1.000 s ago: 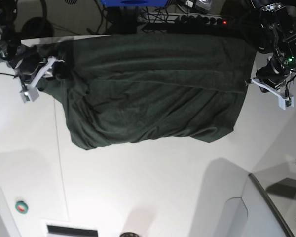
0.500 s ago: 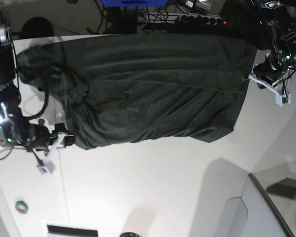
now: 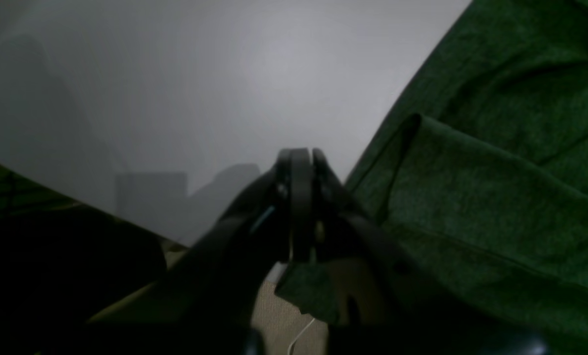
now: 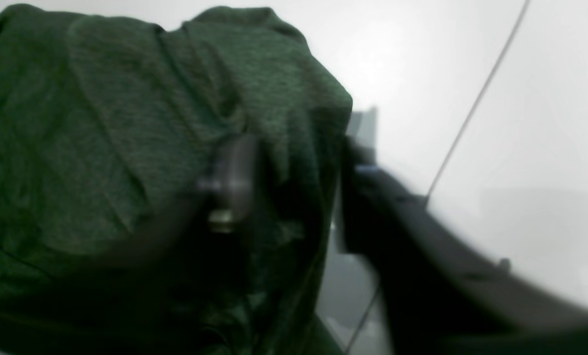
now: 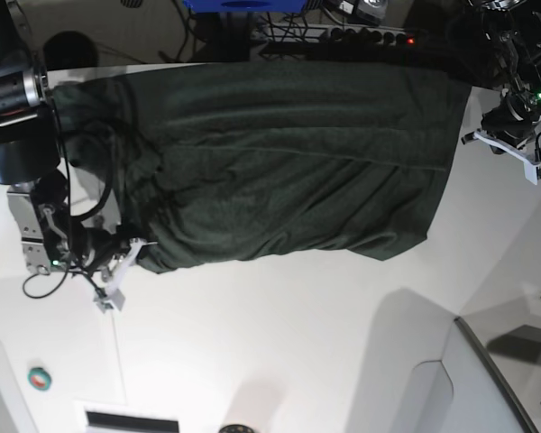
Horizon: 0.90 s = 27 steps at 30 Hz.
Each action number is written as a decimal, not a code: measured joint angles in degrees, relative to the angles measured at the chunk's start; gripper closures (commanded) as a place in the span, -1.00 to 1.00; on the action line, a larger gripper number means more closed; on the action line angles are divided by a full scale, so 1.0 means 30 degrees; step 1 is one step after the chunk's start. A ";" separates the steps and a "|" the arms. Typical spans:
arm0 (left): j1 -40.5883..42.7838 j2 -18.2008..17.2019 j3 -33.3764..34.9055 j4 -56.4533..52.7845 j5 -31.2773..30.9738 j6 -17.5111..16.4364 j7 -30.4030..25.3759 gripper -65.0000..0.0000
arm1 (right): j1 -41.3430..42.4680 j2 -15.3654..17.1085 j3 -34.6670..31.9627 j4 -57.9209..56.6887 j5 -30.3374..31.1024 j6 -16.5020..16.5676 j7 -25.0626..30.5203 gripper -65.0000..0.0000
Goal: Layout the t-shirt on the table in an organized manner, then fold the t-shirt properly
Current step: 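Grasp the shirt side fabric with the right gripper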
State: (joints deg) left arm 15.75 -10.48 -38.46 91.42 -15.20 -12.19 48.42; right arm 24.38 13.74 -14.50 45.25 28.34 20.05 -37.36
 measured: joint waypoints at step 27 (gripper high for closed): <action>-0.0109 -0.0015 0.0138 0.0000 0.0000 -0.0007 -0.0007 1.00 | -1.1147 -0.0219 -0.0087 2.0786 0.0270 0.0066 -0.6164 0.98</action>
State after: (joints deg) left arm 15.42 -10.52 -38.04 91.42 -15.20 -12.21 48.40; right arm -9.06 13.08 -14.76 107.61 29.15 20.25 -55.86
